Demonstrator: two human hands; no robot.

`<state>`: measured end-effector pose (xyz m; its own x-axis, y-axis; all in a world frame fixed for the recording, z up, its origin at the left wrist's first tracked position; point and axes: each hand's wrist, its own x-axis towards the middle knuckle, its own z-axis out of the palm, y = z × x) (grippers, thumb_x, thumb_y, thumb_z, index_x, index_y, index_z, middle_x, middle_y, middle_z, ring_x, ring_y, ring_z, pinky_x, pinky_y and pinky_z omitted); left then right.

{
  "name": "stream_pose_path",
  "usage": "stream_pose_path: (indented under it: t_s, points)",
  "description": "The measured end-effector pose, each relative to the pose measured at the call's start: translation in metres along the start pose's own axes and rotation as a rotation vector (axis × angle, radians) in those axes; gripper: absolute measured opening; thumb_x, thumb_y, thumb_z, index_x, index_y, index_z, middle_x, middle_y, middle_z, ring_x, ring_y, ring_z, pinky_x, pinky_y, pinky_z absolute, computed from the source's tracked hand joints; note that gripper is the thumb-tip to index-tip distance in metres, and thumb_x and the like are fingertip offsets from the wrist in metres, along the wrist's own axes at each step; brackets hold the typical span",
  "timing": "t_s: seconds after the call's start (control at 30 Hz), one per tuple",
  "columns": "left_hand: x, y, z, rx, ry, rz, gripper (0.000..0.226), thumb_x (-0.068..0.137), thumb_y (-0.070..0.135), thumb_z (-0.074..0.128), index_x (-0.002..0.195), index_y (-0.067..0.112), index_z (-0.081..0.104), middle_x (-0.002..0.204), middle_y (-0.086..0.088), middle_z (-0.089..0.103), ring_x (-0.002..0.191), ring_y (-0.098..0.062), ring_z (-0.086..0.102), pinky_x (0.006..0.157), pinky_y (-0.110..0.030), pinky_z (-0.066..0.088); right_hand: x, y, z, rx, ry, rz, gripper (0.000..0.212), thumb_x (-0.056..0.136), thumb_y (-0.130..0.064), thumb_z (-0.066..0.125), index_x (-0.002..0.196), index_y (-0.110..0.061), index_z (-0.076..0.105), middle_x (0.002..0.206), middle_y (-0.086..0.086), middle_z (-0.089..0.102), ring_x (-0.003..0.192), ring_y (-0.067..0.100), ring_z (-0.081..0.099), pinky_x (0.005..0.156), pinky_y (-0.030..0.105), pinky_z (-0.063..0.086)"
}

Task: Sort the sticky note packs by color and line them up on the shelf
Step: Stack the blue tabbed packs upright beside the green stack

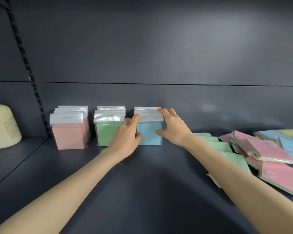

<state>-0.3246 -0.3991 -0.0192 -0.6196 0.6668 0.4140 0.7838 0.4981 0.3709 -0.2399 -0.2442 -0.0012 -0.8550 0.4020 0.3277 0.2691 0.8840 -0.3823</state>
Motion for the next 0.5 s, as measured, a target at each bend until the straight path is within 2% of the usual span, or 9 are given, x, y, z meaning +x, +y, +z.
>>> stream_pose_path:
  t_s: [0.17,0.3,0.43,0.5]
  points:
    - [-0.004,0.004,-0.005,-0.004,0.015,0.012,0.046,0.091,0.016,0.051,0.133,0.020,0.034,0.123,-0.004,0.041,0.089,-0.027,0.050,0.074,-0.033,0.043,-0.003,-0.001,-0.005,-0.008,0.015,0.001,0.068,0.084,-0.020,0.064,0.142,-0.021,0.028,0.136,0.003,0.035,0.113,0.027,0.047,0.089,0.038,0.046]
    - [-0.007,0.008,-0.012,-0.006,0.072,0.030,0.043,0.091,0.019,0.052,0.131,0.020,0.037,0.124,0.000,0.039,0.085,-0.022,0.045,0.070,-0.029,0.036,-0.008,0.001,-0.013,0.000,0.050,-0.003,0.064,0.086,-0.023,0.063,0.141,-0.021,0.031,0.135,0.003,0.036,0.116,0.027,0.045,0.092,0.041,0.045]
    - [-0.012,0.012,-0.019,0.066,0.119,0.085,0.046,0.093,0.024,0.051,0.136,0.018,0.036,0.130,0.001,0.038,0.113,-0.021,0.043,0.081,-0.032,0.043,-0.020,0.007,-0.027,-0.019,0.092,-0.019,0.057,0.088,-0.027,0.062,0.139,-0.018,0.037,0.139,0.002,0.034,0.123,0.025,0.041,0.097,0.042,0.044]
    - [-0.014,0.019,-0.022,0.088,0.140,0.118,0.047,0.093,0.026,0.051,0.137,0.018,0.036,0.133,0.001,0.038,0.120,-0.020,0.039,0.086,-0.032,0.042,-0.029,0.012,-0.037,-0.027,0.112,-0.018,0.053,0.089,-0.028,0.061,0.136,-0.017,0.041,0.139,0.001,0.034,0.124,0.023,0.040,0.098,0.041,0.043]
